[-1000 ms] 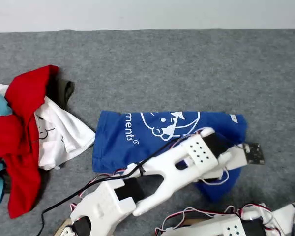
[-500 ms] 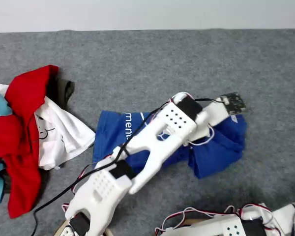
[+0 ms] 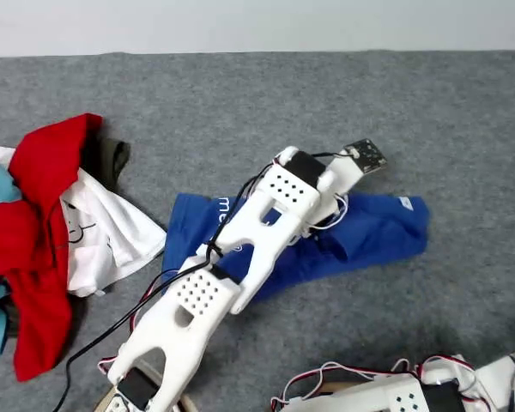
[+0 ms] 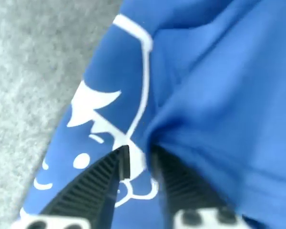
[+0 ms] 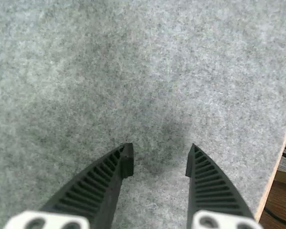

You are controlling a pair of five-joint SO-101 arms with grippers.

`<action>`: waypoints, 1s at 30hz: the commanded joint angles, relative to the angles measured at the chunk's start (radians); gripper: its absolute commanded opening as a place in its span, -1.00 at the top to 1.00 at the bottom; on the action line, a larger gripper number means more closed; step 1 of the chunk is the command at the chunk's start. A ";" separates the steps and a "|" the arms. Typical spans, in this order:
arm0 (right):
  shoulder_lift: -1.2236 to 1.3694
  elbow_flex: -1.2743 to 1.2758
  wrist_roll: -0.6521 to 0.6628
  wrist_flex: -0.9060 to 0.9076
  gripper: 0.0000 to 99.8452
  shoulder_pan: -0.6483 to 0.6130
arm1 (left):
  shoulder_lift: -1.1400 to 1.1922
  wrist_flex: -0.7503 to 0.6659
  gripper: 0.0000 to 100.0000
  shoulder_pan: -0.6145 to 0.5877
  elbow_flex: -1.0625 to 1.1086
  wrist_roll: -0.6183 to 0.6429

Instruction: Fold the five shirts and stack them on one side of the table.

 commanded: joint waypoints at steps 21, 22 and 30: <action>-0.008 0.015 0.005 -0.012 0.63 -0.008 | -0.051 0.037 0.65 -0.144 -0.137 -0.014; -0.008 0.015 0.005 -0.012 0.63 -0.008 | -0.049 0.037 0.65 -0.153 -0.137 -0.017; -0.008 0.015 0.005 -0.012 0.63 -0.008 | -0.058 0.051 0.65 -0.230 -0.140 -0.017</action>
